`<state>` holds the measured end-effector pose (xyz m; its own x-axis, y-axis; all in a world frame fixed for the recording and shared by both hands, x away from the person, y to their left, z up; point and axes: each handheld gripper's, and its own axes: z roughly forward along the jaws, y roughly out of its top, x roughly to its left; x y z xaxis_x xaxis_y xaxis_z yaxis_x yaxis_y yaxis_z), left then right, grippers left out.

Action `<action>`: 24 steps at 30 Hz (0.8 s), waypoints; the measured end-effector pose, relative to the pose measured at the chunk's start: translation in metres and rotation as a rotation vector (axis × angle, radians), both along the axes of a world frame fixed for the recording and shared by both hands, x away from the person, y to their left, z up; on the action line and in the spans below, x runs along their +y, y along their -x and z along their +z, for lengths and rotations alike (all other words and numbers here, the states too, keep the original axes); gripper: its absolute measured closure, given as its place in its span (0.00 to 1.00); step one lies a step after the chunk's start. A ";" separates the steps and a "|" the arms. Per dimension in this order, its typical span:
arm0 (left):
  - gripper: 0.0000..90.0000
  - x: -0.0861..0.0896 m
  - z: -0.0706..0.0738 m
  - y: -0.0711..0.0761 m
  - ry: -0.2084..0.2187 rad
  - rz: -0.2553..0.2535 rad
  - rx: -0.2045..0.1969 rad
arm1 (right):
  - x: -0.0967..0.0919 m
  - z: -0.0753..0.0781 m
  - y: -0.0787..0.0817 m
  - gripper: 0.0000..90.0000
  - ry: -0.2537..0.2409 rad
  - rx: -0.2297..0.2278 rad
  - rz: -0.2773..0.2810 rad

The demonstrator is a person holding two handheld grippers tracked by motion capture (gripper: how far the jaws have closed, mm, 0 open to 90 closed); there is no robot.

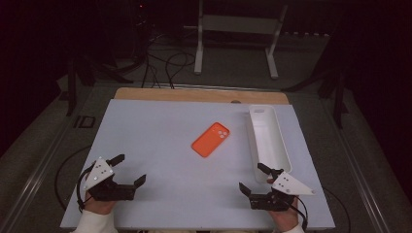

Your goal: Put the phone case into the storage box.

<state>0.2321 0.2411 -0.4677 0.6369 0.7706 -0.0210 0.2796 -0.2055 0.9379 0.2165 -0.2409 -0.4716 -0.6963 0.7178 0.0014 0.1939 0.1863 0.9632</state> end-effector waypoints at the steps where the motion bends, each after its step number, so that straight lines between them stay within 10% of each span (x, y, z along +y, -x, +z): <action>1: 0.00 0.000 0.000 0.000 0.000 0.000 0.000 | 0.000 0.000 0.000 0.10 0.000 0.000 0.000; 24: 0.00 -0.011 0.005 -0.006 -0.026 0.011 0.034 | 0.007 -0.002 0.002 0.10 0.003 0.004 0.014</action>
